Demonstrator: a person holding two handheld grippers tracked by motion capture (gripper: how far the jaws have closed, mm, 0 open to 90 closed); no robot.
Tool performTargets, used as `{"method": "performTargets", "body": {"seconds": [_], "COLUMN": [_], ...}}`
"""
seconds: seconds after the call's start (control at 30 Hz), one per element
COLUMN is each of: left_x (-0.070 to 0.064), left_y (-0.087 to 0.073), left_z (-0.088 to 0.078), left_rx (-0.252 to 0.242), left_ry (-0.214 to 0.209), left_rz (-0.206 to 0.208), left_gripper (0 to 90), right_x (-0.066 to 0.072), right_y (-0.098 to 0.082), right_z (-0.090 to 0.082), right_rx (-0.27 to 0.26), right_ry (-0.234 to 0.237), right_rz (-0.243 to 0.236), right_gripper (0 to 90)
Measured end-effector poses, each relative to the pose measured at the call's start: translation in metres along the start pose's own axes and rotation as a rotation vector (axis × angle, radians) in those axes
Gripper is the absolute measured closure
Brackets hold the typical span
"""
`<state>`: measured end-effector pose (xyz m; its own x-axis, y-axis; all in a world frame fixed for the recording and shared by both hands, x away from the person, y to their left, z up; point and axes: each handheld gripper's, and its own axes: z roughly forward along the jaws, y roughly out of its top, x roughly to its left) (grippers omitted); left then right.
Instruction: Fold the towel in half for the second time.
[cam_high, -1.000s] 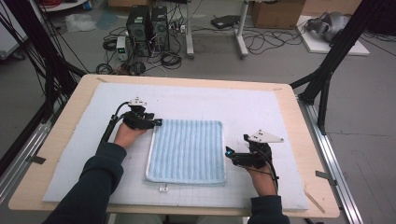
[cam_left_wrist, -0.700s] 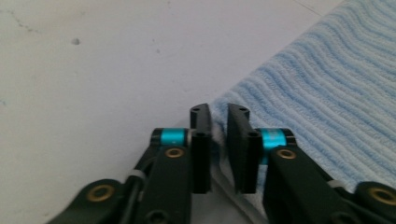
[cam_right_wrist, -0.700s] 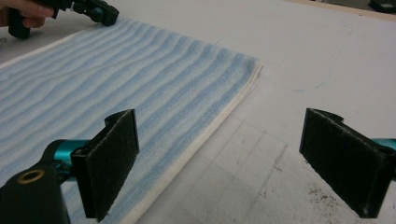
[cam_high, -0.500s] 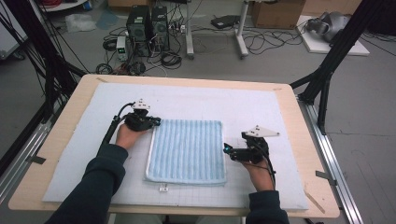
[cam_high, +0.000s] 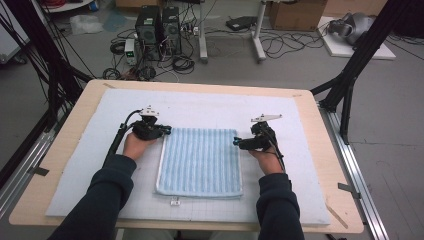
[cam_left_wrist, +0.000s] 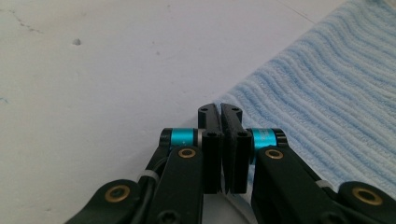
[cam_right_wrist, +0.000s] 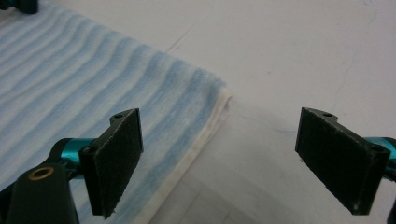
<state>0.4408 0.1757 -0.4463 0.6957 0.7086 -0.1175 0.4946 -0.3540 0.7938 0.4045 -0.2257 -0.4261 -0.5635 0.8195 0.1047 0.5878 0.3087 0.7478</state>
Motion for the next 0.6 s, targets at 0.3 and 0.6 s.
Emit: {"method": "performTargets", "body": {"seconds": [0.3, 0.6], "left_x": [0.000, 0.001], "left_y": [-0.001, -0.001], "left_z": [0.002, 0.002], "left_rx": [-0.003, -0.004], "left_ry": [-0.005, -0.005], "left_rz": [-0.016, -0.023], "left_gripper": [86.8, 86.8], "right_x": [-0.013, -0.011], "right_y": [-0.002, 0.006], "right_z": [0.016, 0.026], "right_rx": [-0.001, 0.005], "right_ry": [0.023, 0.042], "right_rz": [0.044, 0.013], "right_gripper": [34.6, 50.7]}}
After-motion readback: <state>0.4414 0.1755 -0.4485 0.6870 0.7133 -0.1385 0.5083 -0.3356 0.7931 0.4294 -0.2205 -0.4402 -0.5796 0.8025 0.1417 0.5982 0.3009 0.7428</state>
